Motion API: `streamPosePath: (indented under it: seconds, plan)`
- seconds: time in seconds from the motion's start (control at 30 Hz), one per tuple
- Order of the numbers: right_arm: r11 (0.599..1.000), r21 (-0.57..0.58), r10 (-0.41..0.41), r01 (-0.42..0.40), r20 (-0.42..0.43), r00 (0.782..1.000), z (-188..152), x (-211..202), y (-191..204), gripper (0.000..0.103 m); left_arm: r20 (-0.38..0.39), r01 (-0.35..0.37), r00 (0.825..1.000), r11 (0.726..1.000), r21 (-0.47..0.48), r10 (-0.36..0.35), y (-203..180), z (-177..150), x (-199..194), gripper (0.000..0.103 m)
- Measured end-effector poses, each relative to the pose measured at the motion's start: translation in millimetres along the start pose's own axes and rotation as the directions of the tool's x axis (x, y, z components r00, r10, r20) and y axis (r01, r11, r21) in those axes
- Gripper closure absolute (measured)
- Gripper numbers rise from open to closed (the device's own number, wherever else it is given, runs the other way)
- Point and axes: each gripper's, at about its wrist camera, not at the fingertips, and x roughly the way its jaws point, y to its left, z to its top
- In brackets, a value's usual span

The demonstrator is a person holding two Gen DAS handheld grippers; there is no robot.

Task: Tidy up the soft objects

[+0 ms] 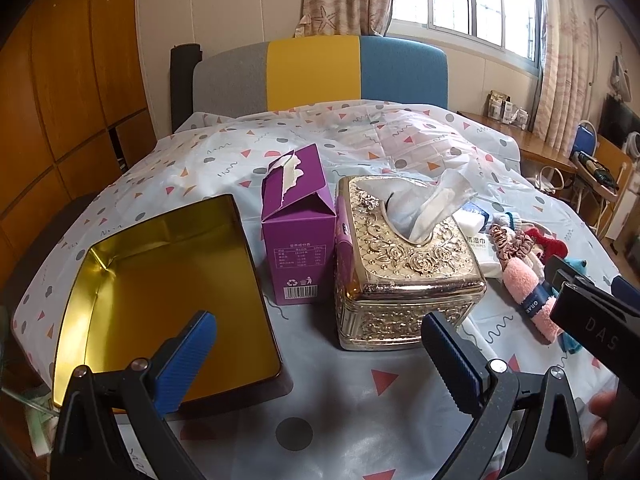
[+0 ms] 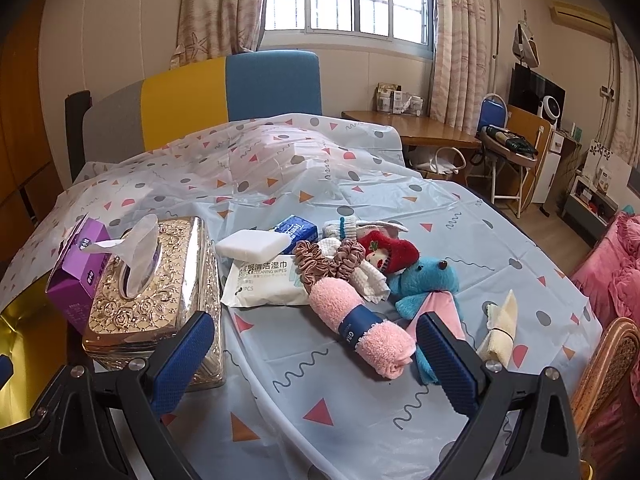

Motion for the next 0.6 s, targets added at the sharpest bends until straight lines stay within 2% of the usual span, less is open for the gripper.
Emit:
streamPosePath:
  seconds: [0.6]
  plan:
    - [1.000, 0.001, 0.001, -0.001, 0.003, 1.000, 0.8, -0.9, -1.7, 0.000, 0.006, 0.000, 1.000, 1.000, 0.007, 0.000, -0.4, 0.4, -2.8, 0.000]
